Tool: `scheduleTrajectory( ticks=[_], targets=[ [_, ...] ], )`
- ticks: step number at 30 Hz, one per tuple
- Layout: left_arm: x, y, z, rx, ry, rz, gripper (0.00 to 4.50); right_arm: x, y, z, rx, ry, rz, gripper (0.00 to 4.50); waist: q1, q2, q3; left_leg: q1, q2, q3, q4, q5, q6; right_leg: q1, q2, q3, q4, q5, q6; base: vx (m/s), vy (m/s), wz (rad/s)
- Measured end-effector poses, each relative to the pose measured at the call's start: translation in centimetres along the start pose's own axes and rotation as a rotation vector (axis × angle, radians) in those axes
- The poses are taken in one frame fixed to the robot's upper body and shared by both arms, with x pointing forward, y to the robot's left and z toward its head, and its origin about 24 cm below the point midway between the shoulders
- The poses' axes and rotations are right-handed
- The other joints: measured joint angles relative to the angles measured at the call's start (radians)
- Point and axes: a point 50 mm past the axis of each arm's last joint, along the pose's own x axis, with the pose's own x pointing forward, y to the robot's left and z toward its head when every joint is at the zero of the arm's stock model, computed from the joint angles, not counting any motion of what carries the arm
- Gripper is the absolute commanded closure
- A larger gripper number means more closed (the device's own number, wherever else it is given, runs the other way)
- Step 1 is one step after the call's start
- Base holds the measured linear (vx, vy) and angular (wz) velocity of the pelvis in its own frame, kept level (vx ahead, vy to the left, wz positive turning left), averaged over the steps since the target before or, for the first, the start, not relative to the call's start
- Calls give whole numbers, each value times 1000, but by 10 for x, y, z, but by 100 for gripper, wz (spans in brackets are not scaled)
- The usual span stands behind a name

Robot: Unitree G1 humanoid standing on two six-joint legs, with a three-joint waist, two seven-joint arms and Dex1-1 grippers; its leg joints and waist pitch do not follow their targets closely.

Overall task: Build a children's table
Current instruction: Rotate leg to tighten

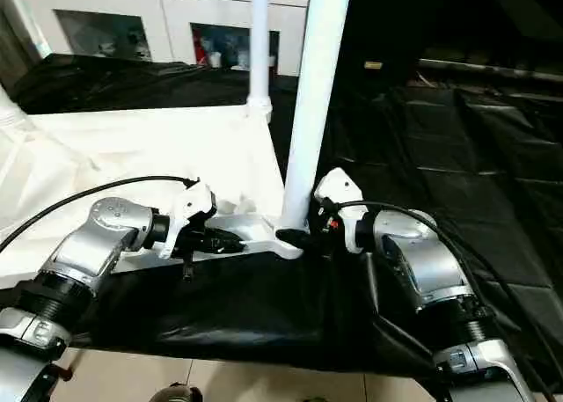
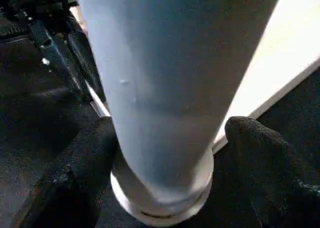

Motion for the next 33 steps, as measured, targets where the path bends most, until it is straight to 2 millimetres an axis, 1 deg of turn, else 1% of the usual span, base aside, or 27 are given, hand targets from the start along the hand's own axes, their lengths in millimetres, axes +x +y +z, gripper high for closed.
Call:
scheduleTrajectory(
  ticks=[2, 4, 6, 8, 9, 15, 18, 22, 24, 27, 28, 31, 33],
  targets=[
    [0, -1, 0, 1, 0, -5, 450, 2, 2, 1, -3, 7, 19, 118, 1, 0, 0, 0, 0, 0, 0, 0, 0, 0, 0, 0, 0, 0, 0, 0, 0, 0],
    [0, -2, 0, 4, -1, -8, 450, 2, 4, 2, -14, 10, 35, 126, 2, 0, 0, 0, 0, 0, -1, 0, 0, 0, 0, 0, 0, 0, 0, 0, 0, 0],
    [-1, -2, 0, 4, 0, -8, 450, 2, 4, 2, -20, 18, 38, 154, 1, 0, 0, 0, 0, 0, 0, 0, 0, 0, 0, 0, 0, 0, 0, 0, 0, 0],
    [-1, -3, -1, 3, 2, -11, 450, 2, 4, 2, -26, 26, 42, 161, 1, 0, 0, 0, 0, 0, 0, 0, 0, 0, 0, 0, 0, 0, 0, 0, 0, 0],
    [-1, -3, -1, 2, 2, -11, 450, 2, 5, 2, -27, 26, 43, 180, 1, 0, 0, 0, 0, 0, 0, 0, 0, 0, 0, 0, 0, 0, 0, 0, 0, 0],
    [-1, -4, -2, -3, 4, -12, 450, 1, 5, 3, -39, 24, 47, 194, 0, 0, 0, 0, 0, 0, 0, 0, 0, 0, 0, 0, 0, 0, 0, 0, 0, 0],
    [-2, -4, -3, -5, 6, -11, 450, 0, 5, 4, -49, 21, 55, 220, -1, -1, 0, 0, 0, 0, -1, 0, 0, 0, 0, 0, 0, -1, 1, 0, 0, 0],
    [-2, -5, -3, -8, 7, -10, 450, 0, 6, 4, -51, 16, 57, 239, -2, -1, 1, 1, 0, 0, -1, 0, 0, 0, 0, 0, 0, -1, 1, 0, 0, 0],
    [-2, -4, -3, -9, 7, -8, 450, 1, 6, 3, -39, 9, 52, 240, -3, -1, 1, 1, 0, 0, -1, 0, 0, 0, 0, 0, 0, -1, 1, 0, 0, 0],
    [-1, -3, -4, -15, 3, 24, 450, 6, 6, -1, 24, -43, -8, 243, -5, -1, 0, 2, 0, 0, 0, 0, 0, 1, 0, 0, 0, 0, 1, 0, 0, 0],
    [0, -2, -3, -19, -1, 45, 450, 9, 6, -3, 48, -60, -39, 244, -9, -1, 0, 2, 0, 0, 0, 0, 0, 1, 0, 1, 0, 0, 0, 0, 0, 0],
    [8, 5, 1, -30, -6, 112, 450, 16, 2, -6, 111, -98, -168, 246, -18, -1, 0, 3, 0, -1, 1, 0, 0, 2, 0, 1, 1, -2, 4, 0, 0, 0],
    [16, 9, 4, -44, -10, 163, 450, 22, -2, -6, 151, -115, -259, 246, -22, -1, -1, 3, -1, -2, 1, 0, 0, 2, 0, 2, 1, -1, 3, 0, 0, 0]
  ],
)
